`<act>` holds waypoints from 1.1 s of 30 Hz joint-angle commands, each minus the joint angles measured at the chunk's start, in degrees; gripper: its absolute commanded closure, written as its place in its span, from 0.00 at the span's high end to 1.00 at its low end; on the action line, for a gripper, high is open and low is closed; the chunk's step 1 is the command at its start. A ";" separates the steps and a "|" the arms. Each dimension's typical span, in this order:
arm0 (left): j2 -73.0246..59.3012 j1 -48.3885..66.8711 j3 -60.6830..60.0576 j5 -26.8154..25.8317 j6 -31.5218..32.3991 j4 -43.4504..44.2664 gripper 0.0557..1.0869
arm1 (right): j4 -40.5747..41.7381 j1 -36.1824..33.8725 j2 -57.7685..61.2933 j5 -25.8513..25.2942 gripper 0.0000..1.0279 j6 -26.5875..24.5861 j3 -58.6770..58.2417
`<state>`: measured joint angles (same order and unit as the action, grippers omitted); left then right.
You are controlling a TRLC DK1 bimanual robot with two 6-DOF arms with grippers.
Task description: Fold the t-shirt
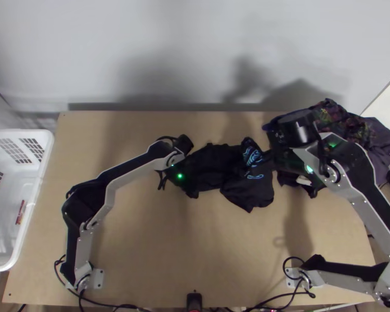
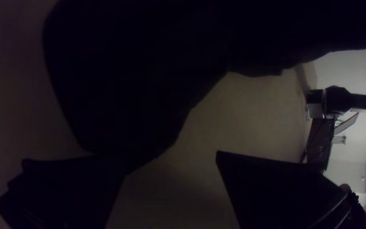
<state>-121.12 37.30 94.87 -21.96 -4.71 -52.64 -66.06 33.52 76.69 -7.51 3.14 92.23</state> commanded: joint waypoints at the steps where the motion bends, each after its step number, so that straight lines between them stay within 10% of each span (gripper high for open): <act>1: 0.45 -1.70 4.01 -0.37 0.40 -1.94 0.95 | -0.29 -0.21 -0.48 -0.05 0.03 0.03 -0.38; 5: 1.59 -4.34 5.85 -3.36 0.49 -3.43 0.95 | -0.29 -0.21 -0.75 -0.05 0.03 0.12 -1.08; 9: 0.97 -6.63 9.72 -18.21 -1.71 -10.20 0.92 | -0.29 -0.21 -0.84 -0.05 0.03 0.12 -1.35; 14: 0.27 -7.24 10.69 -18.83 -1.88 -10.90 0.92 | -0.29 -0.12 -0.92 -0.05 0.03 0.12 -1.35; 33: -2.89 -1.97 11.13 3.41 -3.11 0.08 0.93 | -0.91 -0.29 -2.51 -0.05 0.03 0.03 -2.31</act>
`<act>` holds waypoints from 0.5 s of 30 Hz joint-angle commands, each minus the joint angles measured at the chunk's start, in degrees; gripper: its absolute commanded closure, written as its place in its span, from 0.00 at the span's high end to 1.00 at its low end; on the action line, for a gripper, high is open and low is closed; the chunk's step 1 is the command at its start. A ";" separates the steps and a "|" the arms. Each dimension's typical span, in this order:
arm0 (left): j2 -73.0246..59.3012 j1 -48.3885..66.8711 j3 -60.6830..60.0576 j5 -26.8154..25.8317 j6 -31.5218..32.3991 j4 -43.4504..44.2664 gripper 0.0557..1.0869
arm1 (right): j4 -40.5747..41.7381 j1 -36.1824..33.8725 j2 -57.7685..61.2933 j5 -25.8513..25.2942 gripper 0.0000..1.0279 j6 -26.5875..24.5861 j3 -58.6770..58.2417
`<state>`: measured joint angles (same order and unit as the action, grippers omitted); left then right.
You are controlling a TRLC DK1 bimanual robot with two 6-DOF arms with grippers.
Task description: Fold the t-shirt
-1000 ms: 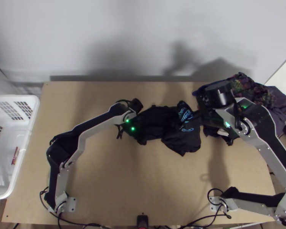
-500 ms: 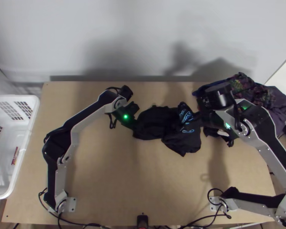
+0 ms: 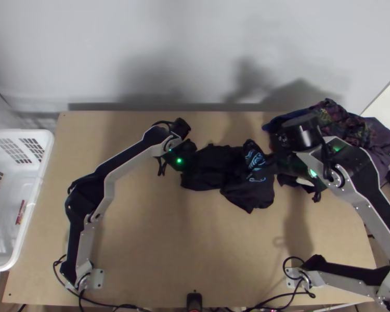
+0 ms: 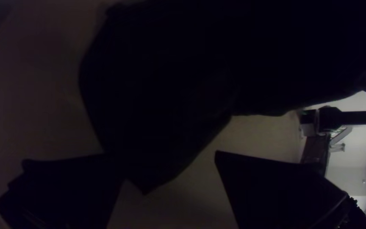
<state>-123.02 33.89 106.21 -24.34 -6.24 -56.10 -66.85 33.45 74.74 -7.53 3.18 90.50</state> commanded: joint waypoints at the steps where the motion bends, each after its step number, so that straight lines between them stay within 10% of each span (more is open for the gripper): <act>1: -0.90 1.97 -0.75 7.20 -2.29 4.33 0.93 | -0.21 -0.23 -0.65 -0.03 0.03 -0.02 -0.59; 15: -0.64 5.22 -7.16 14.32 -7.47 12.50 0.80 | -0.39 -0.23 -0.47 -0.03 0.03 -0.02 -0.94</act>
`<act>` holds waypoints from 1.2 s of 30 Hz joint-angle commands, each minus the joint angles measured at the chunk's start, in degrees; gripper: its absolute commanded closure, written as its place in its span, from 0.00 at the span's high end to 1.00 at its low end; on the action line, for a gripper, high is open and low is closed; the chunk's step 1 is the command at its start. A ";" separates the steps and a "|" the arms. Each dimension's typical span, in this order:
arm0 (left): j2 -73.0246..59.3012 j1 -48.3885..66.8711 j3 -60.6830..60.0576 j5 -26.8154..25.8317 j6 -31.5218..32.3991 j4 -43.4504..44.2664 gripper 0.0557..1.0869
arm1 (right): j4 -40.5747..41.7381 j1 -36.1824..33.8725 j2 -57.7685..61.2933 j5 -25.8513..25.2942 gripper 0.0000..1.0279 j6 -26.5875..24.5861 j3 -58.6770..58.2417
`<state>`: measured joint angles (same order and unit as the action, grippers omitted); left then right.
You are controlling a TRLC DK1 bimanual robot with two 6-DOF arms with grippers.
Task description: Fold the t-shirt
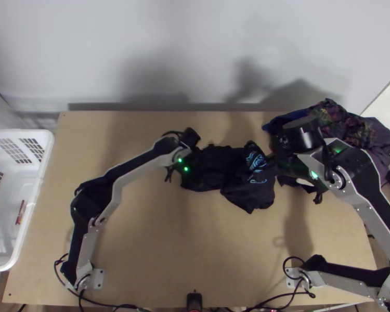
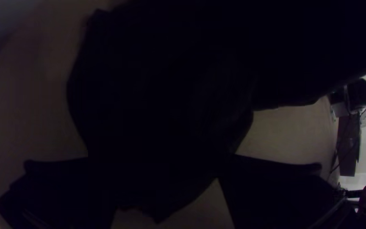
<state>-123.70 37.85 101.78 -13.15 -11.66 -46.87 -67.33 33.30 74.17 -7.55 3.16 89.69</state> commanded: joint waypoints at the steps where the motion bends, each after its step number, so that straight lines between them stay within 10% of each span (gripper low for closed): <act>1: -0.05 1.27 -2.90 3.39 -2.05 3.72 0.74 | 0.01 -0.08 0.18 -0.01 0.03 0.01 -0.13; 8: -0.49 1.35 -3.87 3.39 -2.05 5.04 0.27 | 0.09 -0.25 0.45 -0.01 0.03 -0.08 0.05; 13: -0.23 0.91 -4.13 3.04 -1.96 5.04 0.14 | 0.09 -0.25 0.62 -0.01 0.03 0.01 -0.13; 36: 32.64 -23.43 -16.87 -19.99 2.17 -0.15 0.11 | -0.43 -6.67 1.85 -0.01 0.03 1.50 -1.89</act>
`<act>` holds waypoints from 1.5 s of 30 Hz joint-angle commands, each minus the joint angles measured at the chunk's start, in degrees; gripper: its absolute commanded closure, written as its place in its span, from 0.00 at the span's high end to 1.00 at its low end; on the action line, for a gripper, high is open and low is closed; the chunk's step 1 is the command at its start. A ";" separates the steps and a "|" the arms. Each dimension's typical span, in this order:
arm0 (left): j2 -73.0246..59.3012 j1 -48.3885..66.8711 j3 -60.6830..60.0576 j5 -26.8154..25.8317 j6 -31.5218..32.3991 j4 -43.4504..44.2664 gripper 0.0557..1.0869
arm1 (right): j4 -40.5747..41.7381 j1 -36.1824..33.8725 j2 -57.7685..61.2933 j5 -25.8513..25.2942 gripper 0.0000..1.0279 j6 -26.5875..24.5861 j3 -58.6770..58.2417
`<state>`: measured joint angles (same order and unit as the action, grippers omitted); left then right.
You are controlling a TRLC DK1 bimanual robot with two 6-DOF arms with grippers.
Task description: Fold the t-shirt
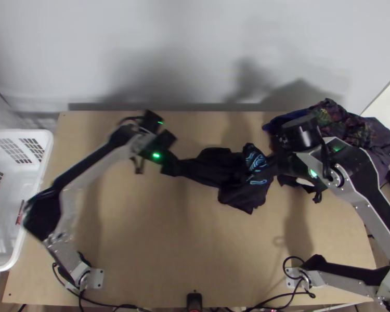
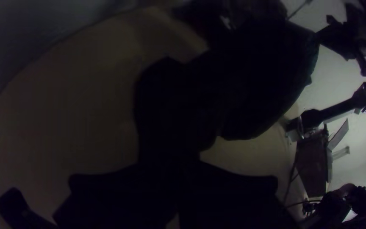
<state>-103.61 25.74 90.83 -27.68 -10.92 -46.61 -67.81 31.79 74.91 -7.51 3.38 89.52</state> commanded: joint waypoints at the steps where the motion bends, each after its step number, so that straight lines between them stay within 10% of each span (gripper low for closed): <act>1: 14.58 -13.70 -6.19 -6.86 1.95 -0.76 0.11 | 0.31 -6.83 1.46 -0.05 0.03 2.51 -1.71; 7: 23.98 -23.98 -6.28 -11.17 1.34 -6.39 0.10 | -1.10 -11.84 3.92 2.59 0.03 5.50 -3.65; 13: 33.74 -27.23 -5.66 -15.91 -2.09 -14.21 0.08 | -13.66 -7.97 -1.09 23.24 0.03 -4.87 -3.29; 26: 49.03 -29.43 -7.51 -17.67 -3.32 -23.35 0.06 | -12.96 -1.12 -13.57 27.99 0.03 -4.61 -7.43; 34: 39.36 -36.90 -13.66 -17.58 -0.68 -8.41 0.06 | 3.56 -16.23 -6.54 28.07 0.03 6.55 -9.27; 45: 25.48 -31.98 -3.55 -15.12 3.97 -0.76 0.06 | 13.76 -14.83 10.60 27.46 0.03 14.29 6.02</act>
<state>-72.60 -8.21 84.25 -44.23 -8.95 -50.78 -57.74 16.05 78.37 20.14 15.09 88.82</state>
